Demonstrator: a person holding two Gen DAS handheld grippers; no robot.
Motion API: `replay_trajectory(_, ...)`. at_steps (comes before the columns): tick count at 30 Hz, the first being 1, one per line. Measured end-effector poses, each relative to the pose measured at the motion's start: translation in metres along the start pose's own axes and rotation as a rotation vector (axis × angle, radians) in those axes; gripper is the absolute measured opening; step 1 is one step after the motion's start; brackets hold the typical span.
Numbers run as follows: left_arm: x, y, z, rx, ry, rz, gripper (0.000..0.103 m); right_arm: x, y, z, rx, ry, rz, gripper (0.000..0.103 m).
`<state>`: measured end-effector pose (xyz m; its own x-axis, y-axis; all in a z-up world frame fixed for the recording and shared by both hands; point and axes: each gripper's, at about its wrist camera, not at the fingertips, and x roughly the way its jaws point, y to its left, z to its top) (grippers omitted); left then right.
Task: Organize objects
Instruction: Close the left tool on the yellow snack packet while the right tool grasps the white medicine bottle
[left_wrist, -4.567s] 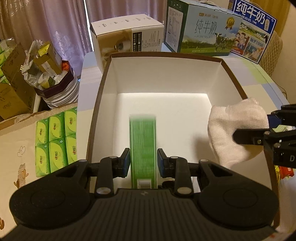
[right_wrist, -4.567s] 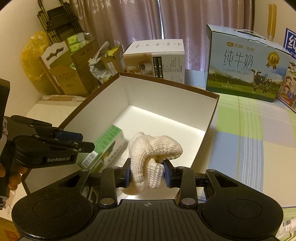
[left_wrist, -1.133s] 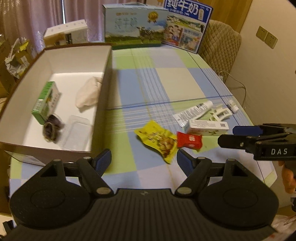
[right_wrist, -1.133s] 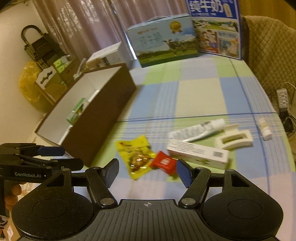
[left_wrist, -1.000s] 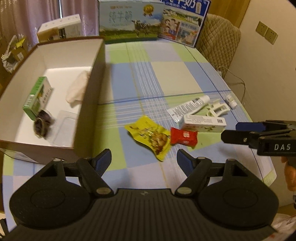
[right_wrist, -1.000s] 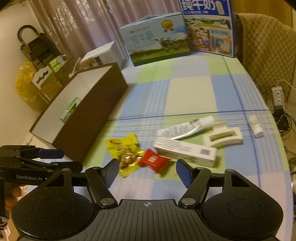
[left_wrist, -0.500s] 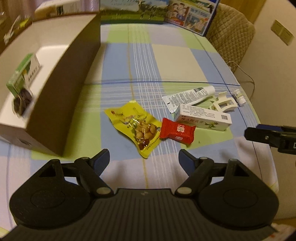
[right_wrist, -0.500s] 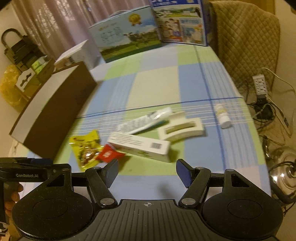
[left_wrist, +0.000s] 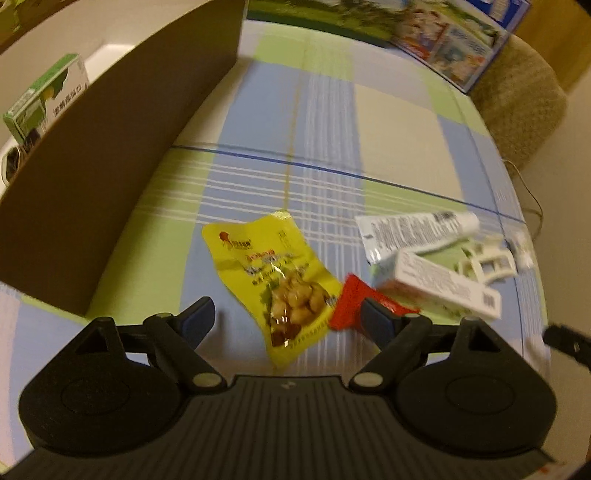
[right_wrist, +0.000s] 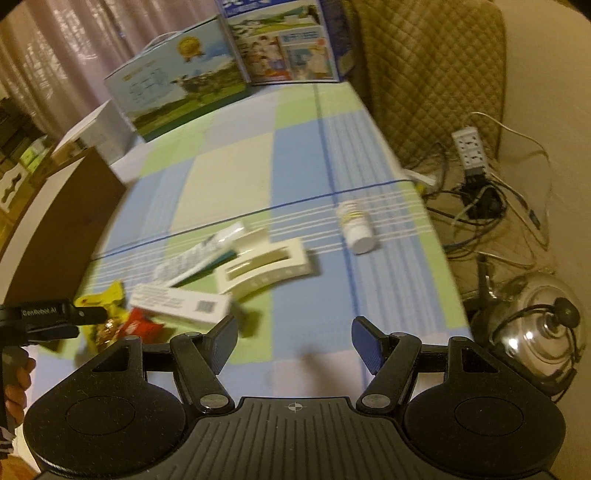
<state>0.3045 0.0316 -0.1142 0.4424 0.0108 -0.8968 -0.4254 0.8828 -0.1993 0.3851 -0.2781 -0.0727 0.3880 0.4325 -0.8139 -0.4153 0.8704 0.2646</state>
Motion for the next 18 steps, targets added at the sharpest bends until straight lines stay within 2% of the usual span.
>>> replay_trajectory(4, 0.01, 0.0, 0.011, -0.054, -0.007, 0.008, 0.083, 0.0, -0.016, 0.005, 0.029, -0.012, -0.03, 0.066)
replay_trajectory(10, 0.026, -0.007, 0.017, -0.06, 0.007, 0.043, 0.081, 0.001, -0.033, 0.01, 0.054, -0.028, -0.063, 0.066)
replay_trajectory(15, 0.033, -0.016, 0.015, 0.012, 0.005, 0.092, 0.071, 0.008, -0.04, 0.012, 0.05, -0.029, -0.078, 0.066)
replay_trajectory(18, 0.034, -0.018, 0.012, 0.045, -0.013, 0.112, 0.069, 0.013, -0.041, 0.014, 0.043, -0.026, -0.077, 0.066)
